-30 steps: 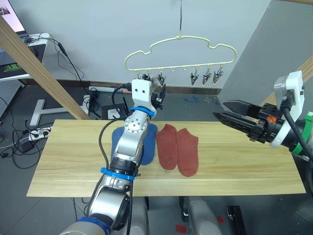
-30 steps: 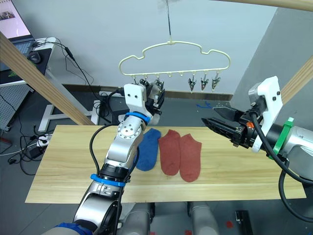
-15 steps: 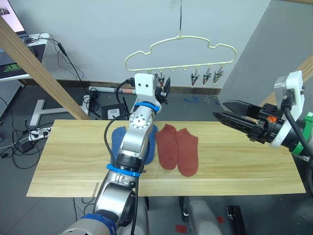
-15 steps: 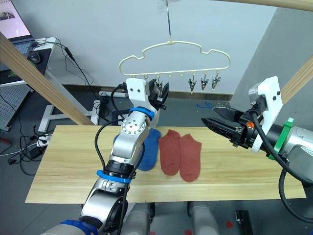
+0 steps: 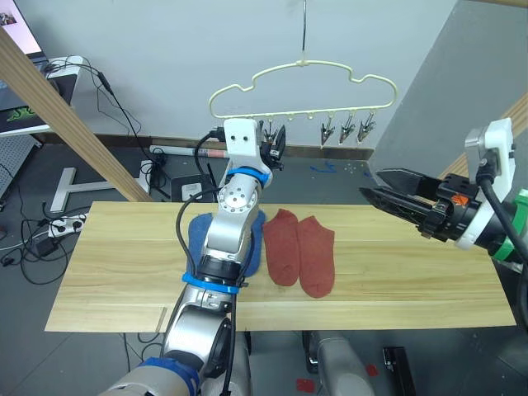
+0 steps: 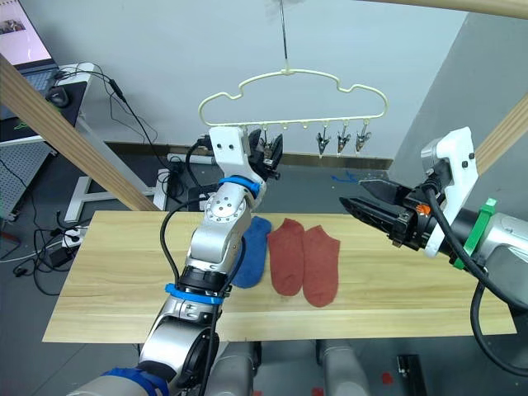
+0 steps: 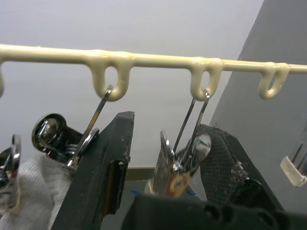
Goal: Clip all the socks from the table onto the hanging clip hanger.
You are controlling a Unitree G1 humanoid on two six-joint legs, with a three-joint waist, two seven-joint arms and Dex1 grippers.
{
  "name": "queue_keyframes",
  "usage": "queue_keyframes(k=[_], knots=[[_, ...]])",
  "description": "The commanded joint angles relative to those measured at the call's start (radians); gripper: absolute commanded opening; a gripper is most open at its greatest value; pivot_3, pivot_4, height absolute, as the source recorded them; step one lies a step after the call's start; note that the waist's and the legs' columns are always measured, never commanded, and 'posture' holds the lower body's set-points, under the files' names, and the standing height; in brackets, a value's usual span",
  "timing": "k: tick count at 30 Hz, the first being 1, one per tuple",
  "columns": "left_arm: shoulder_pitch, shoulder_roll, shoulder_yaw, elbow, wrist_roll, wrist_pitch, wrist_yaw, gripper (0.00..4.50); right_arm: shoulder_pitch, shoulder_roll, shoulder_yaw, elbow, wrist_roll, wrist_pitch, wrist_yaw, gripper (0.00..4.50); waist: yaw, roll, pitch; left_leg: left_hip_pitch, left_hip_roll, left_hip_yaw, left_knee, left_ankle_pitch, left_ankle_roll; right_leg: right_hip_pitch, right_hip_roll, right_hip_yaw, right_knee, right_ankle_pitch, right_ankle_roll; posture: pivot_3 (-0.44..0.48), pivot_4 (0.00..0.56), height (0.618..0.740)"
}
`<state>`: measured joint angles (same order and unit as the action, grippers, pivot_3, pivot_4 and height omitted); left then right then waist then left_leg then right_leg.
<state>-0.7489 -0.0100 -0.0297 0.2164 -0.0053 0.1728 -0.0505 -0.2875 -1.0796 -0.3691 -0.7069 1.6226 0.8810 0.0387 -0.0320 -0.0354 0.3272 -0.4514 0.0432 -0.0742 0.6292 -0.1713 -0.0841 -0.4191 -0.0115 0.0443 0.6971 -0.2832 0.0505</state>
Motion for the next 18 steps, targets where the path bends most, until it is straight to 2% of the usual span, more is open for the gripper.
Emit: queue_keyframes(k=[1, 7, 14, 15, 18], knots=[[-0.024, -0.010, 0.006, -0.037, -0.007, -0.004, 0.009, 2.35, 0.002, -0.016, -0.013, -0.027, 0.015, -0.026, -0.006, 2.52, 0.000, 0.000, 0.000, 0.000, 0.000, 0.000, 0.000, 0.000, 0.000, 0.000, 0.000, 0.000, 0.000, 0.000, 0.000, -0.078, 0.285, 0.740], [-0.023, -0.014, 0.002, -0.034, -0.007, -0.008, 0.009, 2.35, 0.003, -0.017, -0.013, -0.027, 0.016, -0.029, -0.011, 2.52, 0.000, 0.000, 0.000, 0.000, 0.000, 0.000, 0.000, 0.000, 0.000, 0.000, 0.000, 0.000, 0.000, 0.000, 0.000, -0.081, 0.285, 0.740], [-0.021, -0.012, 0.002, -0.034, -0.008, -0.005, 0.006, 0.46, 0.001, -0.016, -0.010, -0.026, 0.016, -0.029, -0.014, 2.52, 0.000, 0.000, 0.000, 0.000, 0.000, 0.000, 0.000, 0.000, 0.000, 0.000, 0.000, 0.000, 0.000, 0.000, 0.000, -0.078, 0.284, 0.740], [-0.021, -0.011, 0.003, -0.035, -0.009, -0.004, 0.005, 0.29, 0.000, -0.015, -0.008, -0.026, 0.015, -0.030, -0.014, 2.52, 0.000, 0.000, 0.000, 0.000, 0.000, 0.000, 0.000, 0.000, 0.000, 0.000, 0.000, 0.000, 0.000, 0.000, 0.000, -0.078, 0.284, 0.740], [-0.022, -0.009, 0.008, -0.042, -0.018, 0.004, 0.001, 0.26, -0.004, -0.012, -0.003, -0.025, 0.012, -0.031, -0.013, 2.52, 0.000, 0.000, 0.000, 0.000, 0.000, 0.000, 0.000, 0.000, 0.000, 0.000, 0.000, 0.000, 0.000, 0.000, 0.000, -0.074, 0.283, 0.740]])
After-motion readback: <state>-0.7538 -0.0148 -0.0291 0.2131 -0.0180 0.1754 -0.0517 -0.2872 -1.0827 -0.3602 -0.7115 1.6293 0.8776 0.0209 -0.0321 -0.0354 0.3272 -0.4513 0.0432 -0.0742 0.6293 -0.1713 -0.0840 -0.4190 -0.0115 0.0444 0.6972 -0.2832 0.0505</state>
